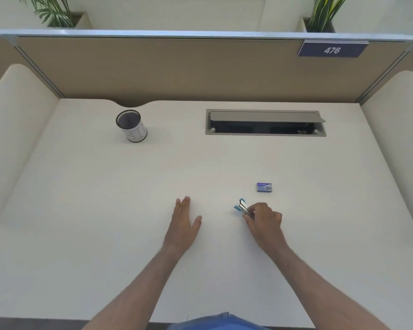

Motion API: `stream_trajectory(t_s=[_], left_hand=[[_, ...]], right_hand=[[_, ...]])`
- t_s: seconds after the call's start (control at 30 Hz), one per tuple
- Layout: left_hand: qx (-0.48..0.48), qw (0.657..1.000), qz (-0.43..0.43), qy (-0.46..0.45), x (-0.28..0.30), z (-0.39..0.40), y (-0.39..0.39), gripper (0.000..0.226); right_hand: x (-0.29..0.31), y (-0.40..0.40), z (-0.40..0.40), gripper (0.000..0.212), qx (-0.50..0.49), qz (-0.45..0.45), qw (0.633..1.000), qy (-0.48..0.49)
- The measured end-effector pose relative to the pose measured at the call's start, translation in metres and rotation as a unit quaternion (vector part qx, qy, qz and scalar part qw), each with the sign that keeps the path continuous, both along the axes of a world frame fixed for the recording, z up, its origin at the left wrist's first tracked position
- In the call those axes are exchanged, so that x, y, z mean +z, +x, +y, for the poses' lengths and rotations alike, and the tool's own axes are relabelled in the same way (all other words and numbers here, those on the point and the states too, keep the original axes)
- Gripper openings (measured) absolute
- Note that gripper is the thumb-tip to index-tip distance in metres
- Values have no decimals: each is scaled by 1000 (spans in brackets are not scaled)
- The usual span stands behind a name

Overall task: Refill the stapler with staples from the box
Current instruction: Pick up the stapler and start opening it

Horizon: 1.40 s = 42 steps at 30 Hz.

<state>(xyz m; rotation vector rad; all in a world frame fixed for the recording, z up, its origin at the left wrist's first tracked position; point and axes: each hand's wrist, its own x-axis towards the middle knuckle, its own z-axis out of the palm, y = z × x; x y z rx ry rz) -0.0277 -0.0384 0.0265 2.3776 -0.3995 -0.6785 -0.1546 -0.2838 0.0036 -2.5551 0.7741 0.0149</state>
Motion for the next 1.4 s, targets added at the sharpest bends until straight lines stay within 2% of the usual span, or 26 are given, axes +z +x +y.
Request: stream_trajectory(t_s=[0.17, 0.27, 0.4, 0.5, 0.6, 0.7, 0.87, 0.93, 1.03, 1.13, 1.27, 1.4], left_hand=[[72, 987, 60, -130, 33, -29, -14, 44], [85, 967, 112, -213, 66, -42, -21, 40], [84, 953, 126, -263, 108, -45, -26, 41], [107, 942, 136, -287, 136, -41, -26, 23], [121, 927, 136, -329, 164, -38, -30, 11], [139, 911, 125, -367, 188, -35, -34, 11], [172, 881, 137, -419, 216, -28, -39, 32], [173, 873, 139, -434, 224, -24, -39, 29], [156, 874, 116, -446, 234, -18, -39, 18], [146, 888, 66, -432, 243, -13, -41, 25], [127, 895, -11, -427, 253, -11, -44, 24], [114, 898, -58, -420, 261, -11, -43, 24]], right_hand=[[36, 11, 16, 14, 4, -49, 997, 58], [61, 14, 28, 16, 21, -93, 992, 76], [110, 16, 45, 21, 17, -134, 983, 127], [146, 16, 56, 28, 22, -160, 972, 172], [173, 15, 64, 28, 42, -183, 966, 176], [191, 13, 69, 24, 52, -195, 962, 182], [224, 9, 74, 24, 60, -200, 957, 201], [235, 8, 76, 21, 68, -203, 954, 209], [251, 8, 79, 21, 70, -216, 945, 237], [265, 9, 83, 19, 67, -235, 928, 282], [275, 12, 89, 33, 59, -245, 910, 330], [274, 14, 93, 28, 64, -251, 904, 341]])
